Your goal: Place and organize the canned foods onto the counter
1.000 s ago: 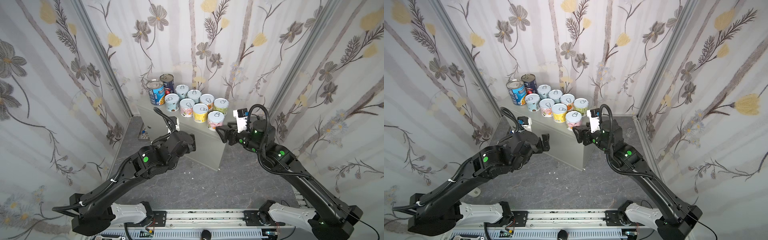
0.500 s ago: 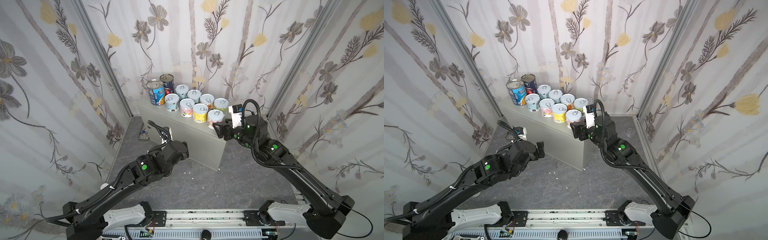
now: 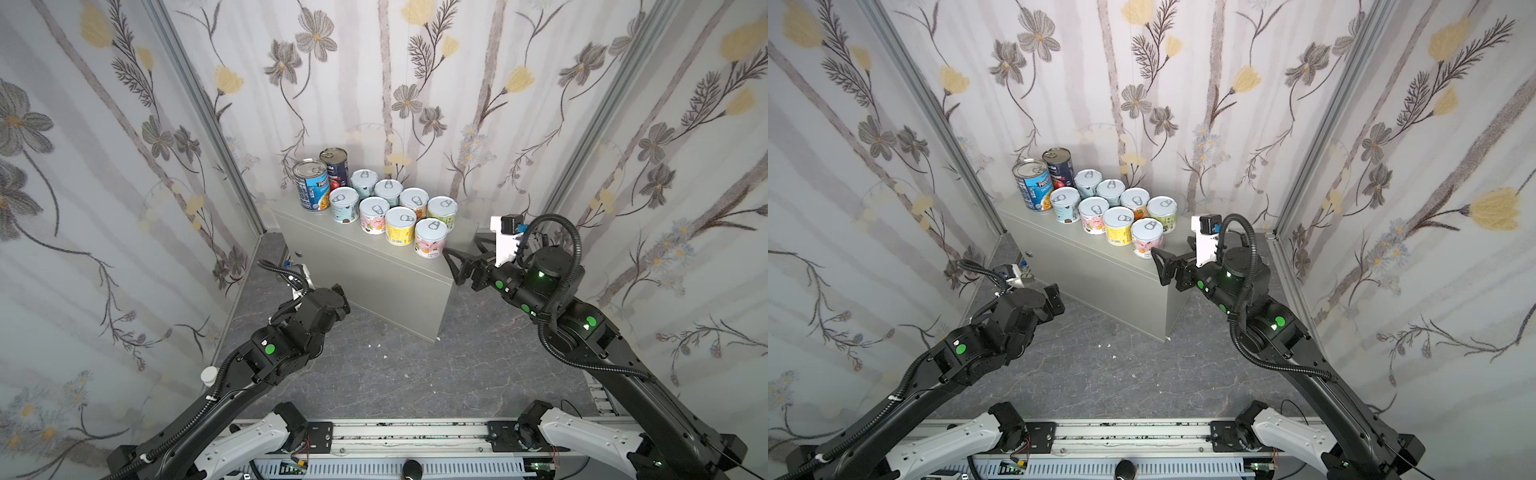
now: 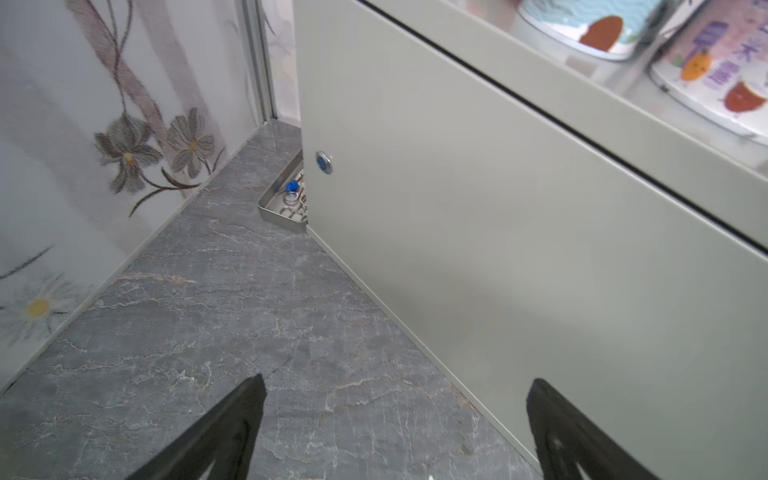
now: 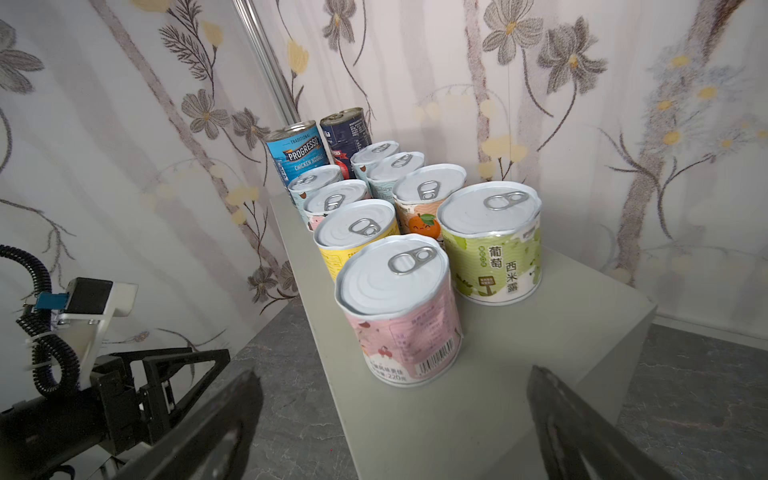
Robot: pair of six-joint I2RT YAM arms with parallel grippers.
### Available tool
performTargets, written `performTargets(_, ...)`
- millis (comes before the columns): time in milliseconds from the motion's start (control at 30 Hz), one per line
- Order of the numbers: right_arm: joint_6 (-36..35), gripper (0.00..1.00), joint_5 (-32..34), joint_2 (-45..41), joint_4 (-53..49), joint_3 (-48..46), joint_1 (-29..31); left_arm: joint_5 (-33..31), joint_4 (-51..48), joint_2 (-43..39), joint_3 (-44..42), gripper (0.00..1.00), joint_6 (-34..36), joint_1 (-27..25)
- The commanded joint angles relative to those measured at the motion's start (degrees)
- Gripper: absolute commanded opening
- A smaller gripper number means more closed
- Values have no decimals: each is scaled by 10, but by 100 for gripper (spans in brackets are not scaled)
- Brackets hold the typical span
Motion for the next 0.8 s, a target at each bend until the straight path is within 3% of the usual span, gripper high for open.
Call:
performTargets(0, -15, 100, 66, -43, 8, -56, -6, -30, 112, -34, -53, 100, 60, 27)
performTargets(300, -25, 100, 254, -198, 86, -323, -56, -3, 309, -100, -205, 100, 178, 98)
performTargets(500, -62, 100, 315, -266, 210, -484, -89, 43, 371, -34, -241, 100, 198, 179)
performTargets(600, -77, 100, 334, -291, 318, -557, -94, 86, 434, -1, -262, 100, 222, 239)
performTargets(767, -115, 100, 351, -242, 494, -631, -126, 155, 515, 82, -269, 100, 259, 316)
